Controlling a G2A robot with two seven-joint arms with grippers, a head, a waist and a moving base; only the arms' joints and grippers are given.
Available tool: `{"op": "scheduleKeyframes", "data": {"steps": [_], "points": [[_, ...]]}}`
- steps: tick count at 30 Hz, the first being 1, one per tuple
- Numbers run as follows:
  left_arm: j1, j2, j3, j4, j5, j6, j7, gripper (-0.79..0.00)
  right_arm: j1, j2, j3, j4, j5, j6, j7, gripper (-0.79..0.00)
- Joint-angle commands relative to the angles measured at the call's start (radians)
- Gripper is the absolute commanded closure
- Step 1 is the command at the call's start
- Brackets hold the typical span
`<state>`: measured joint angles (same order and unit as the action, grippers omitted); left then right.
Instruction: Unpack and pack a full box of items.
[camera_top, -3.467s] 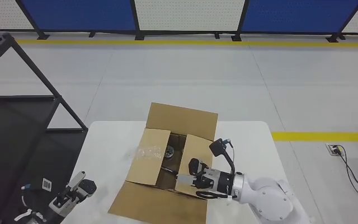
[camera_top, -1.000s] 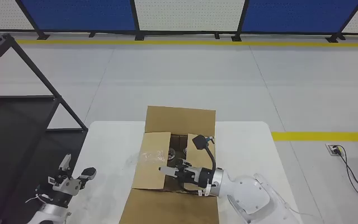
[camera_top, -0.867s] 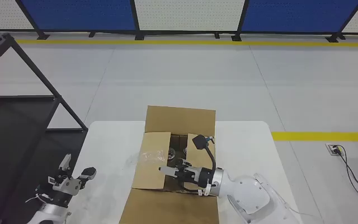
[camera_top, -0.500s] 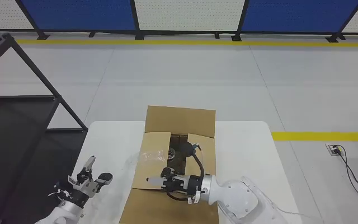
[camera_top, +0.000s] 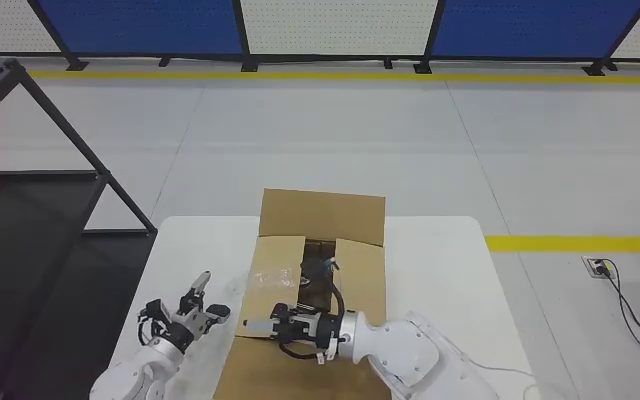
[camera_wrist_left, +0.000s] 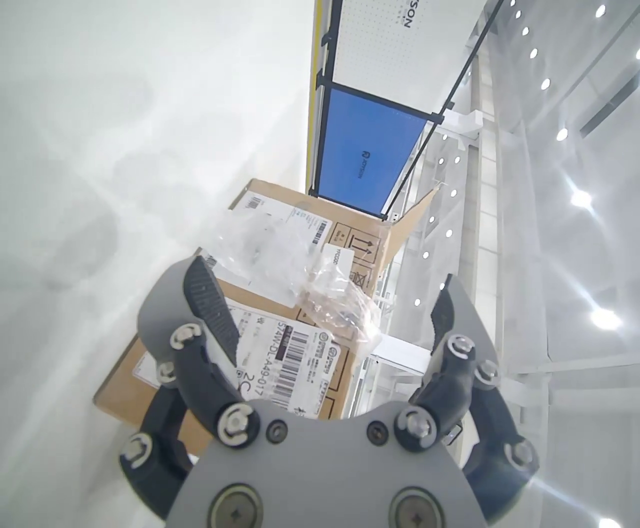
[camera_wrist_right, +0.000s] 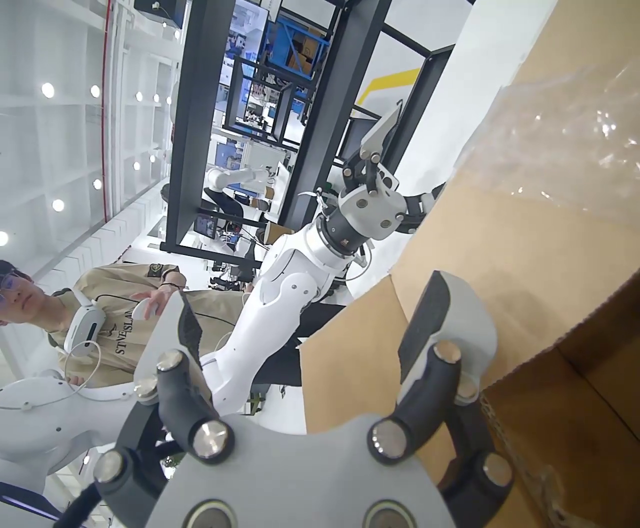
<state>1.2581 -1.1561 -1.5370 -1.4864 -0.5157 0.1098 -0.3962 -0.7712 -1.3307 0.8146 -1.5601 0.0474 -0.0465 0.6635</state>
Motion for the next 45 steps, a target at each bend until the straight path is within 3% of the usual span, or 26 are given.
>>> {"op": "scheduleKeyframes", "data": {"steps": [1, 14, 22, 23, 25, 35, 45], "points": [[-0.013, -0.002, 0.014, 0.014, 0.005, -0.003, -0.007, -0.785, 0.003, -0.003, -0.003, 0.005, 0.0, 0.001, 0.001, -0.785], [-0.038, -0.013, 0.051, 0.042, -0.026, -0.027, 0.019, -0.779, 0.004, -0.014, 0.001, 0.025, 0.0, 0.006, 0.011, -0.785], [-0.043, -0.017, 0.054, 0.057, -0.025, -0.039, 0.037, -0.628, 0.011, -0.022, 0.003, 0.036, -0.001, 0.006, 0.019, -0.785], [-0.044, -0.017, 0.052, 0.059, -0.025, -0.04, 0.037, -0.573, 0.011, -0.023, 0.004, 0.038, 0.001, 0.007, 0.019, -0.785], [-0.045, -0.017, 0.049, 0.063, -0.028, -0.041, 0.036, -0.376, 0.012, -0.024, 0.006, 0.041, 0.002, 0.006, 0.021, -0.785], [-0.047, -0.019, 0.042, 0.065, -0.032, -0.044, 0.042, -0.243, 0.013, -0.032, 0.012, 0.054, 0.001, 0.007, 0.027, -0.785], [-0.026, -0.019, 0.007, 0.051, -0.069, -0.057, 0.057, -0.16, 0.024, -0.039, 0.018, 0.082, -0.004, 0.051, 0.034, -0.785]]}}
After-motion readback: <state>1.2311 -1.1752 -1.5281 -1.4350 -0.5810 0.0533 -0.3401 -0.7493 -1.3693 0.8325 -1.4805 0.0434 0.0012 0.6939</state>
